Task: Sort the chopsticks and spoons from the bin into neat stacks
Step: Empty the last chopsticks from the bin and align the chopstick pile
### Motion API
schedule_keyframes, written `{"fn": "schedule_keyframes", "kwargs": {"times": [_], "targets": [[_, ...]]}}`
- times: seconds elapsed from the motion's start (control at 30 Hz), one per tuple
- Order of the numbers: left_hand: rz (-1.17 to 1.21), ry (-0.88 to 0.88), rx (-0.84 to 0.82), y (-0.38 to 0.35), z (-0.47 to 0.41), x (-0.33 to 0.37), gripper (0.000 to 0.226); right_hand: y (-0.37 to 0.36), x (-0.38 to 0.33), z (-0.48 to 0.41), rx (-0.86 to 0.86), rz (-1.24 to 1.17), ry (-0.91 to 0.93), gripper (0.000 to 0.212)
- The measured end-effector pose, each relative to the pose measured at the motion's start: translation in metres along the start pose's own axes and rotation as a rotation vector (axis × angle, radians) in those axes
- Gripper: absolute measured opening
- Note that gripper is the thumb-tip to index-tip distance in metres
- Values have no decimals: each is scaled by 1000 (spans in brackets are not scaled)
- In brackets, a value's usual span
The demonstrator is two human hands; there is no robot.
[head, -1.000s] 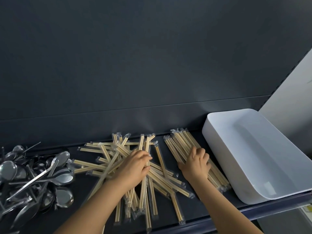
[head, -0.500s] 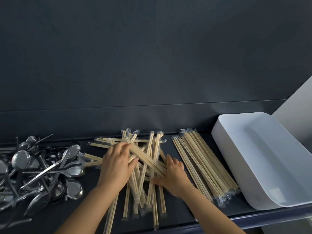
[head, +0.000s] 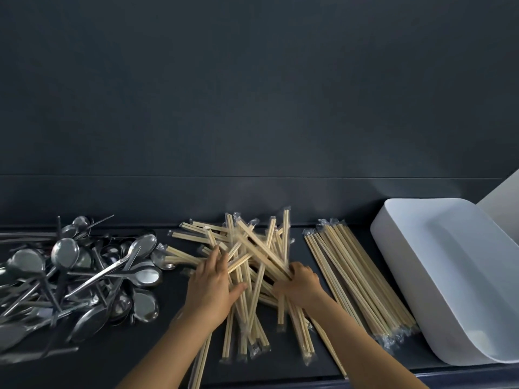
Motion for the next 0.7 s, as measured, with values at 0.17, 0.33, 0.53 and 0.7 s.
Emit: {"fn": "schedule_keyframes", "kwargs": {"times": [0.17,0.33,0.53,0.7], "targets": [[-18,-1,-47,-2,-2,2,83,2,0,-6,41,-70,-8,34],[-45,-16,-50,-2,0,5,81,14,3,-7,40,-159,-9,28],[-55,-21,-44,3,1,7,77,27,17,-10,74,-356,-3,16],[-80,-140,114,18,0,24,71,40,18,-2,76,-430,81,14]]}}
Point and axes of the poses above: each hand's wrist, its own z-axis away from the middle knuckle, its own y-axis out of the back of the hand, x = y × z, the point moved 5 cm from there along -z, towards the middle knuckle, and after that the axes turned 6 degrees about -y, right-handed, at the moved point
